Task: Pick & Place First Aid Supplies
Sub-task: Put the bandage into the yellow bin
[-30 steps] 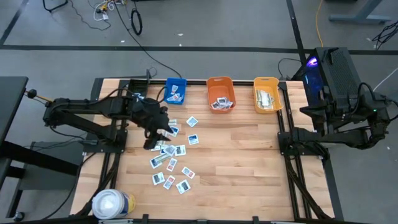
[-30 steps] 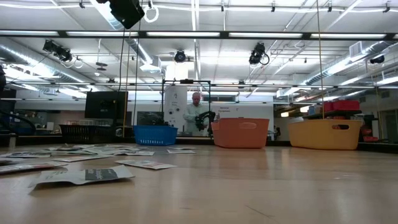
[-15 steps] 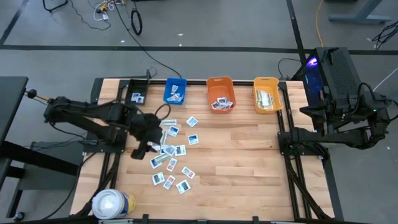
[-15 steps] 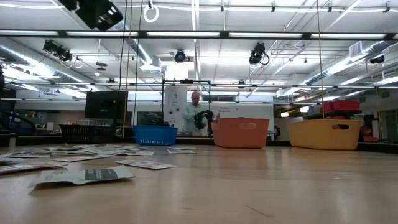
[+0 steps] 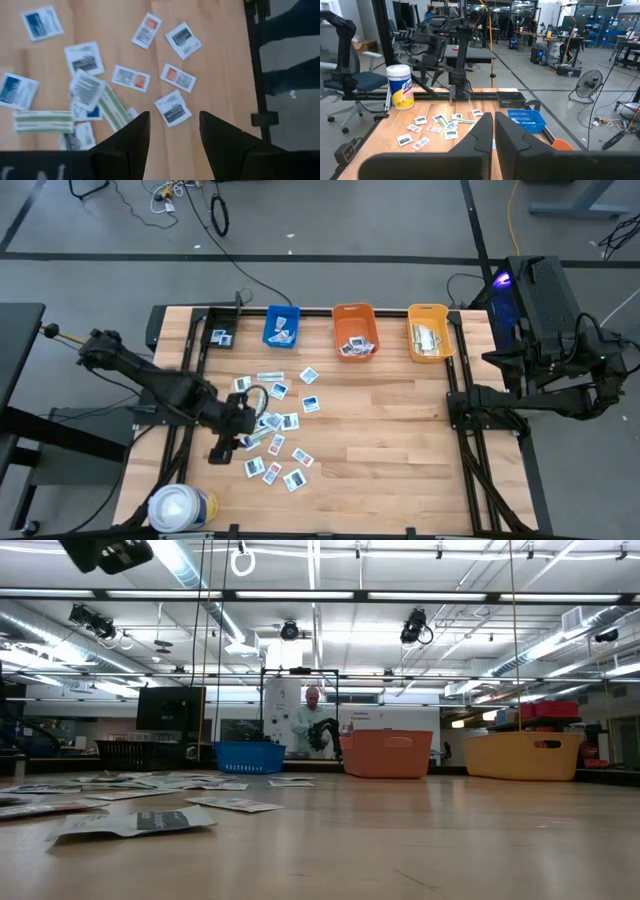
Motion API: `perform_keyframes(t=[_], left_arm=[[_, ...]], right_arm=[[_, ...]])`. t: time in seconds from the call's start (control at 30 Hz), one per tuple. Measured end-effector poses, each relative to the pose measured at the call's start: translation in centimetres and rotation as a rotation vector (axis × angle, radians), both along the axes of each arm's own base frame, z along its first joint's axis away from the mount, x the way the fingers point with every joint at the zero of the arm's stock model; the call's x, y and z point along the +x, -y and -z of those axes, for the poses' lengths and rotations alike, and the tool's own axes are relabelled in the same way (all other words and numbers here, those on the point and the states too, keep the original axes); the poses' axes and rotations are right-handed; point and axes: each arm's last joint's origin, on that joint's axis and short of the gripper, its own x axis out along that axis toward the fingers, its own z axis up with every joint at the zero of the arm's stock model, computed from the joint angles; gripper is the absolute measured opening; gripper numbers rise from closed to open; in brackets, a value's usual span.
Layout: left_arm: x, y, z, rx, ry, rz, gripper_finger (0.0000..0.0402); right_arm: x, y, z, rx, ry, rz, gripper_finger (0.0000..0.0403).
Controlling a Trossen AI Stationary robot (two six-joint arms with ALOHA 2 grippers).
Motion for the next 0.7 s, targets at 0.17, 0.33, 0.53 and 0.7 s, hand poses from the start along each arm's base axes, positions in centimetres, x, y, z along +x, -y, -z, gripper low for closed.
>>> perform_keyframes(t=[0.17, 0.33, 0.53, 0.7], left_arm=[[0.8, 2.0, 1.4, -0.014, -0.057, -0.027, 0.0177], [1.1, 3.7, 2.6, -0.030, -0.103, -0.075, 0.0177], [1.4, 4.4, 3.4, 0.032, -0.097, -0.163, 0.0177], [1.6, 4.0, 3.4, 0.141, -0.012, -0.235, 0.0177]], right_arm=[[0.0, 0.0, 0.0, 0.000, 0.000, 0.000, 0.0023], [0.0, 0.0, 0.0, 0.000, 0.000, 0.000, 0.0023], [0.0, 0.0, 0.0, 0.000, 0.000, 0.000, 0.0023], [0.0, 0.0, 0.0, 0.000, 0.000, 0.000, 0.0023]])
